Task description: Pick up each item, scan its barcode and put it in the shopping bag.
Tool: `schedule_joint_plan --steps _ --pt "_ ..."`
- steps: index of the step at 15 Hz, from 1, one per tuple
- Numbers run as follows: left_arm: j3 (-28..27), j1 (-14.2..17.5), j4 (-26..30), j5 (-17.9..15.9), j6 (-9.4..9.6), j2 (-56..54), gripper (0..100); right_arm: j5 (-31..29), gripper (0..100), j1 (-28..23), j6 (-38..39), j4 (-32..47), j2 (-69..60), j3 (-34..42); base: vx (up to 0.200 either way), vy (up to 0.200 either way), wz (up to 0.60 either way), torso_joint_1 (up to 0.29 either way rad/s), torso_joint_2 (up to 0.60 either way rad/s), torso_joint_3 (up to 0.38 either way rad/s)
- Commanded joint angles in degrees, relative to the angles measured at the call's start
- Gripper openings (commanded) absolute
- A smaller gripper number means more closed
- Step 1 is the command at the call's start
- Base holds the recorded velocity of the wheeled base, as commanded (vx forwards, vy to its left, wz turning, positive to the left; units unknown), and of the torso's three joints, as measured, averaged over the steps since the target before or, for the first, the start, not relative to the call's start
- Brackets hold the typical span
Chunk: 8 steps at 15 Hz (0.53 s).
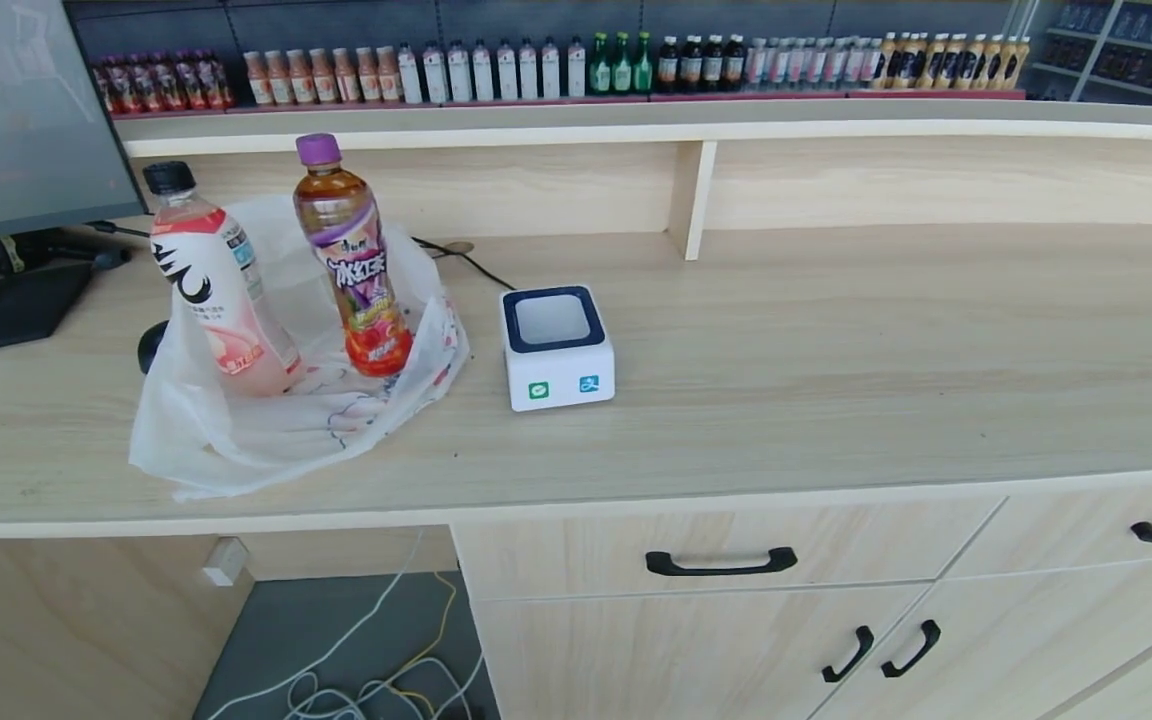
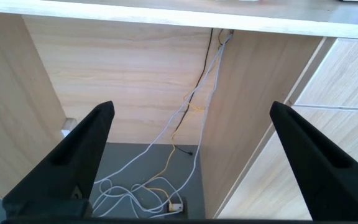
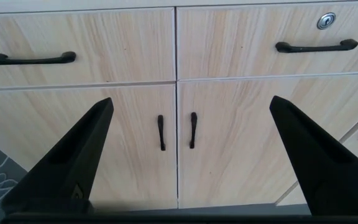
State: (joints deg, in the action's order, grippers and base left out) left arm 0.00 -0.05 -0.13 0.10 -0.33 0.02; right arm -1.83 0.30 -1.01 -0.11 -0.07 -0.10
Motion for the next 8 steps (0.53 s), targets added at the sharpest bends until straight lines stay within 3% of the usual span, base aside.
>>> schedule_joint_plan --steps 1,8 --pt "0.0 0.0 0.0 0.0 -0.02 0.0 100 0.0 100 0.0 -0.1 0.0 0.1 0.0 0.000 0.000 0.00 0.000 0.00 0.000" --pt "0.0 0.0 0.0 0.0 0.42 0.0 100 0.0 100 0.0 -0.2 0.0 0.1 0.0 0.000 0.000 0.00 0.000 0.00 0.000"
